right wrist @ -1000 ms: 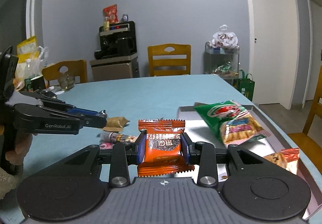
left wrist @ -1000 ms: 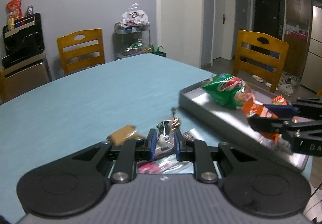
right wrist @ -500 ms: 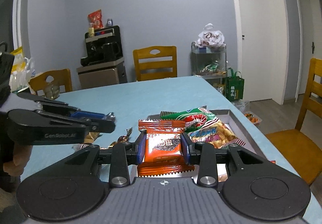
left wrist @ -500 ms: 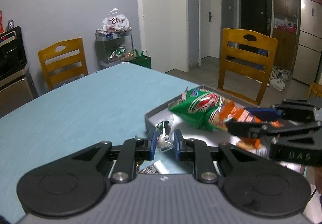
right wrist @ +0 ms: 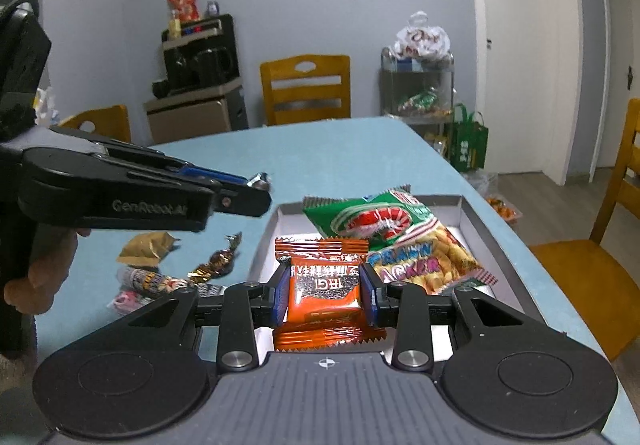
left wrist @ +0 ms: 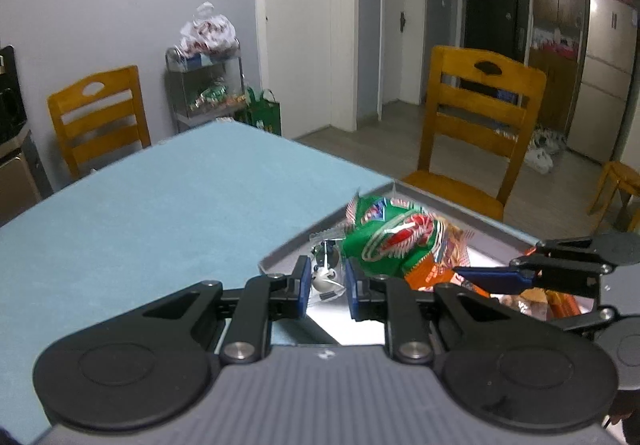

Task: Organize snacks
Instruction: 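Carry the orange packet and clear candy packet over the tray box, then open both tools to drop the packets into the box and withdraw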

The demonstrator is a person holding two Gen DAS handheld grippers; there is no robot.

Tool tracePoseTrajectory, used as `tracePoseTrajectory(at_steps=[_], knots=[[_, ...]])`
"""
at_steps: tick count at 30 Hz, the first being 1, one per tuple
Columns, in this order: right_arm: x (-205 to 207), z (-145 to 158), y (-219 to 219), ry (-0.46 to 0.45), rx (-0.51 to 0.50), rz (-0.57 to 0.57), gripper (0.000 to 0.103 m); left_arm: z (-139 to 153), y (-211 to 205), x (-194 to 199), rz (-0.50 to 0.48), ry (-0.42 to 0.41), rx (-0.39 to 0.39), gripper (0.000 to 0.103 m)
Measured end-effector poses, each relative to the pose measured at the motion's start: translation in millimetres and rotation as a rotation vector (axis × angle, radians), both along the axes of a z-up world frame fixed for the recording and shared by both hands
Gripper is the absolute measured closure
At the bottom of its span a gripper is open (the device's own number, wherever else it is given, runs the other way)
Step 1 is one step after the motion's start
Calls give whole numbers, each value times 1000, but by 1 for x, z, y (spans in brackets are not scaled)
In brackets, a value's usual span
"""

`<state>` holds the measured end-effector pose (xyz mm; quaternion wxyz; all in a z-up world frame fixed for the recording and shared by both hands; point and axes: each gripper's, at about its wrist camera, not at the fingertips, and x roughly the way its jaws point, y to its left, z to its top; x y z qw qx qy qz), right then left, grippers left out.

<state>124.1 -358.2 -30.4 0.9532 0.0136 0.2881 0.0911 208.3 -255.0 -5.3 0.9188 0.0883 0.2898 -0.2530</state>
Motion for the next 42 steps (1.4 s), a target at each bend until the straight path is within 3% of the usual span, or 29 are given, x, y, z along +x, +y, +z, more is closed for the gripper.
tracePoseTrajectory(at_steps=[13, 18, 42], knots=[[19, -4, 14, 71, -24, 15, 66, -36, -28, 35, 21, 54, 69, 87], [29, -3, 15, 81, -11, -14, 66, -43, -32, 49, 49, 67, 50, 87], [47, -13, 27, 116, -37, -20, 65, -46, -32, 51, 63, 65, 43, 87]])
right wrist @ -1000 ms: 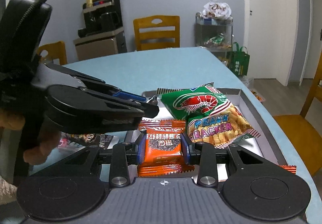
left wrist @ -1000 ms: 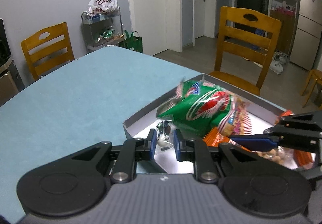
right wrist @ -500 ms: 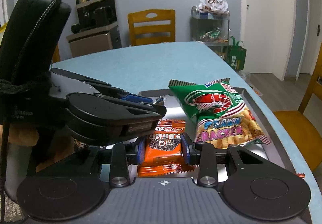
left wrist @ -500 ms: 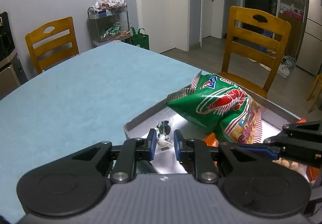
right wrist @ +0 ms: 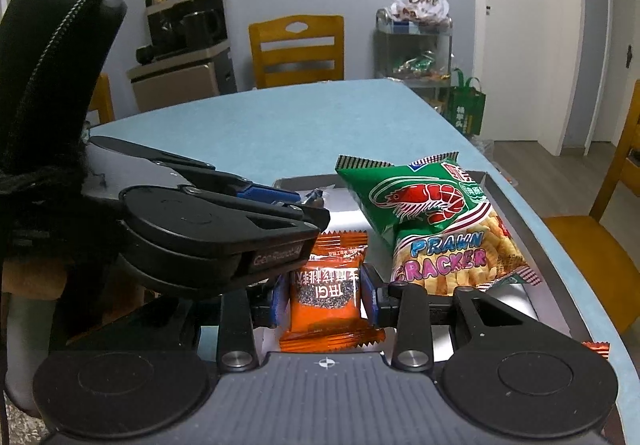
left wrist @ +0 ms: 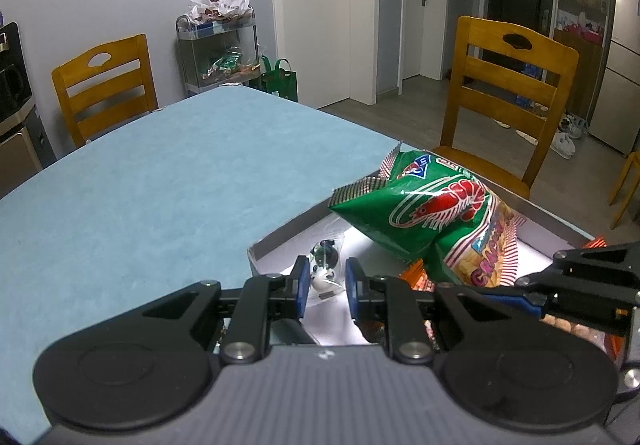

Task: Organize snacks
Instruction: 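Open both tools to drop the packets into the box and withdraw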

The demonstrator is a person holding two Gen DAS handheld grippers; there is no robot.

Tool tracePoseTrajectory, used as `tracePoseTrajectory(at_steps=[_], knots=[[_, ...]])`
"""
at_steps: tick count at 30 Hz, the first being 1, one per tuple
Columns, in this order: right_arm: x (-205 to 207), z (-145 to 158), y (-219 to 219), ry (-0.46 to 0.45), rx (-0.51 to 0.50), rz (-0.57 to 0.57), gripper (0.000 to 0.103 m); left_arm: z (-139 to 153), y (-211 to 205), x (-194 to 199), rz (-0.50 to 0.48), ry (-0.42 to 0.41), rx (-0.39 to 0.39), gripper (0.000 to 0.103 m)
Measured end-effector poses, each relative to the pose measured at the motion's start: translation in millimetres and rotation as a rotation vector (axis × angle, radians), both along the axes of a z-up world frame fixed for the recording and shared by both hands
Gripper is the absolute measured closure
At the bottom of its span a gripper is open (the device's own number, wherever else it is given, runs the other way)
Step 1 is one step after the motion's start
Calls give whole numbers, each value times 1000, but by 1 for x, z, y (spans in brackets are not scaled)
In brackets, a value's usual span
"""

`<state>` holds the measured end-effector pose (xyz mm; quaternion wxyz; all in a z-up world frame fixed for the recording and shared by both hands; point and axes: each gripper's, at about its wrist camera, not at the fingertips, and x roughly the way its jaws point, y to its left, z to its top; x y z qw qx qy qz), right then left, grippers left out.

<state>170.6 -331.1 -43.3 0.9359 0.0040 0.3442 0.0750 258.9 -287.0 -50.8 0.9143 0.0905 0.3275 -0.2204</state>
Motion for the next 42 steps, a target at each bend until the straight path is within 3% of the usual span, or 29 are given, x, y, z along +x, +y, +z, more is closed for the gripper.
tracePoseTrajectory(at_steps=[6, 10, 14, 18, 23, 24, 28, 35, 42], knots=[[0, -2, 2, 3, -1, -4, 65, 2, 5, -2, 0, 8, -14, 84], [0, -2, 2, 2, -5, -11, 65, 3, 6, -2, 1, 12, -17, 73], [-2, -4, 2, 1, -10, -20, 64, 4, 7, -5, 3, 2, -23, 68], [-4, -3, 2, -11, -12, -25, 61, 7, 10, -11, -2, -11, -37, 49], [-8, -1, 6, -20, -18, -23, 51, 12, 13, -18, -2, -20, -52, 37], [-9, 0, 6, -23, -18, -24, 50, 13, 15, -19, 3, -21, -58, 28], [-17, 4, 8, -41, -7, -24, 36, 19, 23, -25, 33, -55, -75, 11], [-34, 13, 17, -79, -27, -15, 15, 31, 45, -39, 55, -86, -89, 8], [-52, 25, 28, -105, -25, 8, 9, 43, 81, -63, 73, -135, -79, 7]])
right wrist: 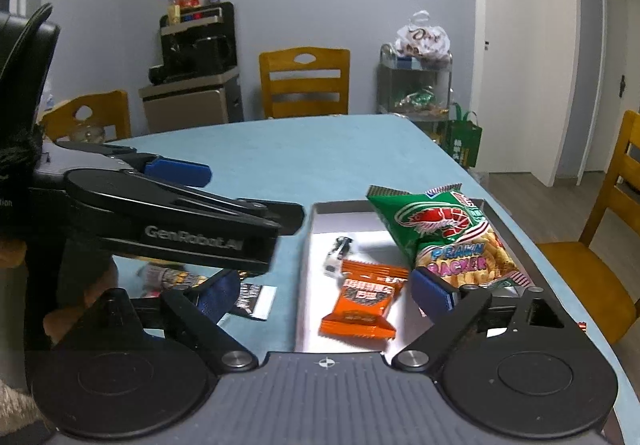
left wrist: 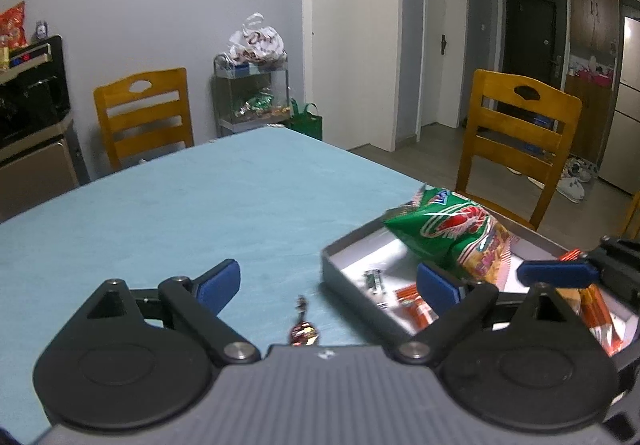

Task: Organize snacks
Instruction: 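Open both tools to drop the packets into the box and withdraw, then move right tool to the pink candy stick packet while left tool approaches the brown foil packet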

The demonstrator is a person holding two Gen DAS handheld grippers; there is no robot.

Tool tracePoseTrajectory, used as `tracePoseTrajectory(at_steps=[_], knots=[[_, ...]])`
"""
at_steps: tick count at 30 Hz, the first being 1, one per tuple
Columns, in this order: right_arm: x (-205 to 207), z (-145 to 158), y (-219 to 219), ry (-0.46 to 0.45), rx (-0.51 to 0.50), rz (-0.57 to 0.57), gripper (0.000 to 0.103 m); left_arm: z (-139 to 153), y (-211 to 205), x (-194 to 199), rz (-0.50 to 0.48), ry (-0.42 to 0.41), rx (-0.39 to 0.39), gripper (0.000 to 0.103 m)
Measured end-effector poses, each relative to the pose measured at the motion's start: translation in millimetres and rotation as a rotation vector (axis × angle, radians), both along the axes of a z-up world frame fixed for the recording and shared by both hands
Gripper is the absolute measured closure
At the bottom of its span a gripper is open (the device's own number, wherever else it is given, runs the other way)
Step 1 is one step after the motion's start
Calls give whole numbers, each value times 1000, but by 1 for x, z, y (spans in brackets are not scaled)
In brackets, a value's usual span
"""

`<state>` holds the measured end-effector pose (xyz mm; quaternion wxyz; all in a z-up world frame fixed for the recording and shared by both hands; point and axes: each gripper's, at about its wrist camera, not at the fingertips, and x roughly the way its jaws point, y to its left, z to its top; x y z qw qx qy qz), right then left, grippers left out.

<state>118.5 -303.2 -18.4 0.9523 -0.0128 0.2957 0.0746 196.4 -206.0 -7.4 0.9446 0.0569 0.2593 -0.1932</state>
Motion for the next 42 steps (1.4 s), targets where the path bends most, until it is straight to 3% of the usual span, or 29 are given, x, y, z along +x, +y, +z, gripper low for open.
tracePoseTrajectory(at_steps=[19, 29, 33, 38, 42], knots=[[-23, 29, 38, -56, 11, 55, 0, 48, 114, -53, 68, -99, -35, 6], [-23, 26, 61, -47, -14, 71, 0, 26, 167, -52, 136, -42, -70, 3], [-19, 20, 68, -31, -9, 68, 0, 9, 180, -46, 152, 0, -90, 3], [-13, 11, 74, -19, 5, 51, 0, -2, 187, -41, 161, 13, -51, 3], [-10, 4, 78, -9, 1, 42, 0, -9, 194, -34, 163, 54, -81, 3]])
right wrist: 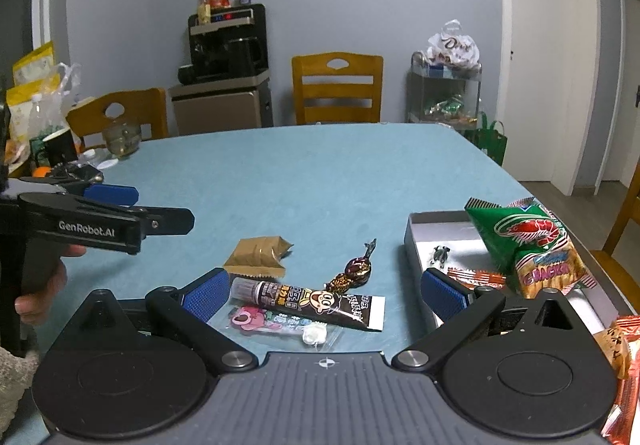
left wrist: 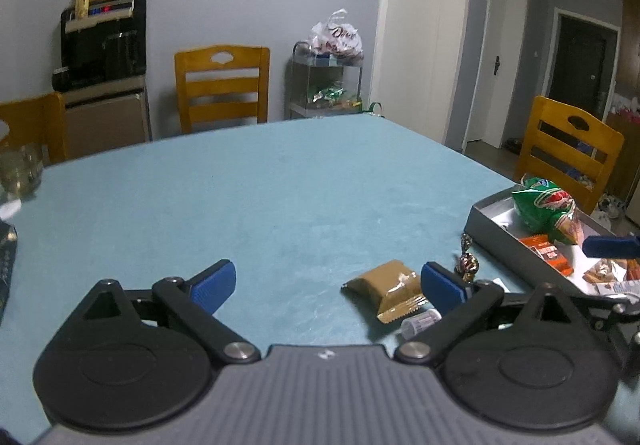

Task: Organize snacks
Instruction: 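Move right tool to the pink candy stick packet while left tool approaches the brown foil packet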

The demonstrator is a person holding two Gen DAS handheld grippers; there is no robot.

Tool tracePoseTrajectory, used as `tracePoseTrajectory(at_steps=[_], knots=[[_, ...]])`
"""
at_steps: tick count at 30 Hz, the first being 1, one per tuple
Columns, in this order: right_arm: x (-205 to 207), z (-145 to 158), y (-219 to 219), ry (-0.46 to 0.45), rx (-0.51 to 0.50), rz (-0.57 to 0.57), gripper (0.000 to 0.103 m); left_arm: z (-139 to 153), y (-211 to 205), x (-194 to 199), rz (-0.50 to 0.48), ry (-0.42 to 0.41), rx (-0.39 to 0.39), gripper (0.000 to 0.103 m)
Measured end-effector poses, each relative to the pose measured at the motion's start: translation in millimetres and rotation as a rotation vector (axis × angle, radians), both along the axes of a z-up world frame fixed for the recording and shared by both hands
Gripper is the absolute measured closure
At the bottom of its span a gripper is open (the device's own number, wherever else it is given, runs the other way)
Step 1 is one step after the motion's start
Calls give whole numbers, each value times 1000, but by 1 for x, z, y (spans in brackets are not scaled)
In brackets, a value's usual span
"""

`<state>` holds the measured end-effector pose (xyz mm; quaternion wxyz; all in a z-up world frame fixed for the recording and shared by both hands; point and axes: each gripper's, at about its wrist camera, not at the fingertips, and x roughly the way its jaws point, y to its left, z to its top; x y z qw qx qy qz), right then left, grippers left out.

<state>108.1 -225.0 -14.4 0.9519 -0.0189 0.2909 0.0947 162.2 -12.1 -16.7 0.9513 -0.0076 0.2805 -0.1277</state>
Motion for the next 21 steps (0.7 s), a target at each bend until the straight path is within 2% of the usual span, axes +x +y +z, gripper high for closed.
tracePoseTrajectory(at_steps=[6, 10, 16, 21], knots=[[1, -10, 5, 24, -17, 26, 0, -15, -5, 9, 4, 39, 20, 3], [3, -19, 13, 34, -51, 54, 0, -24, -14, 14, 8, 53, 60, 3], [1, -32, 24, 43, -119, 120, 0, -32, -24, 16, -16, 58, 90, 3], [3, -41, 31, 62, -134, 192, 2, -37, -31, 16, -35, 65, 109, 3]])
